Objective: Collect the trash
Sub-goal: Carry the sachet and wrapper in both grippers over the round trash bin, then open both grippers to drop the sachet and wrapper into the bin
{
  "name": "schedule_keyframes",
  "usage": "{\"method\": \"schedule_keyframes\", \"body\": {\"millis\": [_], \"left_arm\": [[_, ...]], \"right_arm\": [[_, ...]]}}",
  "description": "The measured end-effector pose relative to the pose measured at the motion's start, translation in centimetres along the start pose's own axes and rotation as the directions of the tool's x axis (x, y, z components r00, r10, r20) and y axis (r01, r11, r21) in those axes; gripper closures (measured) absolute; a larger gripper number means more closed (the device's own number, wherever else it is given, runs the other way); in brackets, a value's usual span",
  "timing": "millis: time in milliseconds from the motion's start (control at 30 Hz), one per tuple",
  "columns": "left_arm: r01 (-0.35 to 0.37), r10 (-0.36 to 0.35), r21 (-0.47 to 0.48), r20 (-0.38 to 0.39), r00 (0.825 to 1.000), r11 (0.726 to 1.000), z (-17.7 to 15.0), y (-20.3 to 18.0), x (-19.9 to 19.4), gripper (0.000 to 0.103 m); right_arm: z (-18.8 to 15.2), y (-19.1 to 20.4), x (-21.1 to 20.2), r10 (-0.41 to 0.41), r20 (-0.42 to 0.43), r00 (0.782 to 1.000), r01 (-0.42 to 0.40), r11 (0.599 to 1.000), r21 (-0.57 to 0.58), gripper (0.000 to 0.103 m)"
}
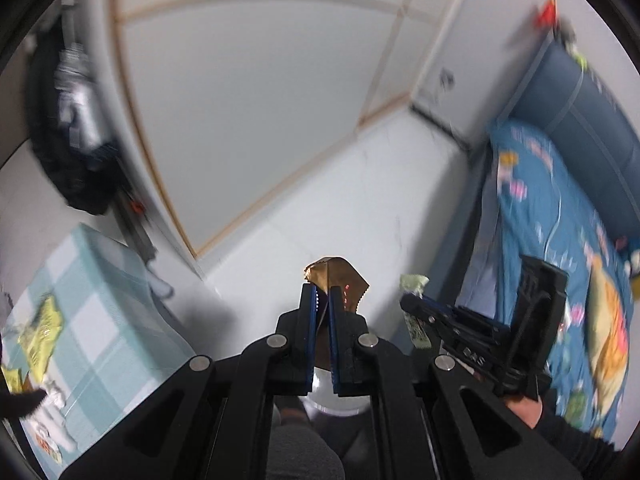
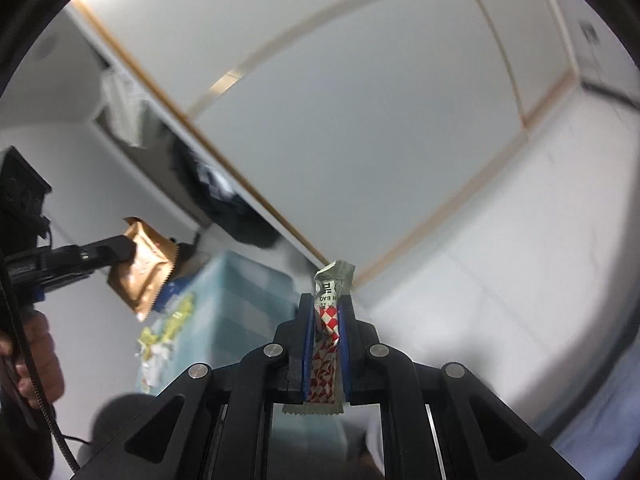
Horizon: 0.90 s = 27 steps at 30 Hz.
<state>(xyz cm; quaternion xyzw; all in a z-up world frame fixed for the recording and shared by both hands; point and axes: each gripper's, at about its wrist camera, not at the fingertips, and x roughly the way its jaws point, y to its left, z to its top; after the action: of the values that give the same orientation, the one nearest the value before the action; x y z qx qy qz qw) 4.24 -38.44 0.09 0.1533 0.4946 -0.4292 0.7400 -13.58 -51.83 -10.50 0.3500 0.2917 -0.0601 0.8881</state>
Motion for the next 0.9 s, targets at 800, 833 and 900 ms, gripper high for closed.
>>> {"method": "schedule_keyframes", "body": {"millis": [800, 833, 900], "left_arm": [[0.106, -0.043, 0.051, -0.682, 0.73, 0.993, -4.2, -3.4, 22.8, 0.101], [0.109, -0.044, 0.052, -0.686, 0.726, 0.993, -4.4, -3.4, 23.1, 0.1], [0.105, -0.033, 0.06, -0.698, 0.715, 0.993, -4.7, -3.4, 23.9, 0.1]], "right_arm": [[-8.4, -13.0, 7.9, -0.173, -0.342, 0.924, 0.309, 0.863, 0.398, 0.09], [-8.6, -13.0, 8.0, -0.176, -0.351, 0.92, 0.315, 0.864, 0.392, 0.09], [-8.9, -13.1, 8.6, -0.183, -0.372, 0.91, 0.33, 0.863, 0.383, 0.09]]}}
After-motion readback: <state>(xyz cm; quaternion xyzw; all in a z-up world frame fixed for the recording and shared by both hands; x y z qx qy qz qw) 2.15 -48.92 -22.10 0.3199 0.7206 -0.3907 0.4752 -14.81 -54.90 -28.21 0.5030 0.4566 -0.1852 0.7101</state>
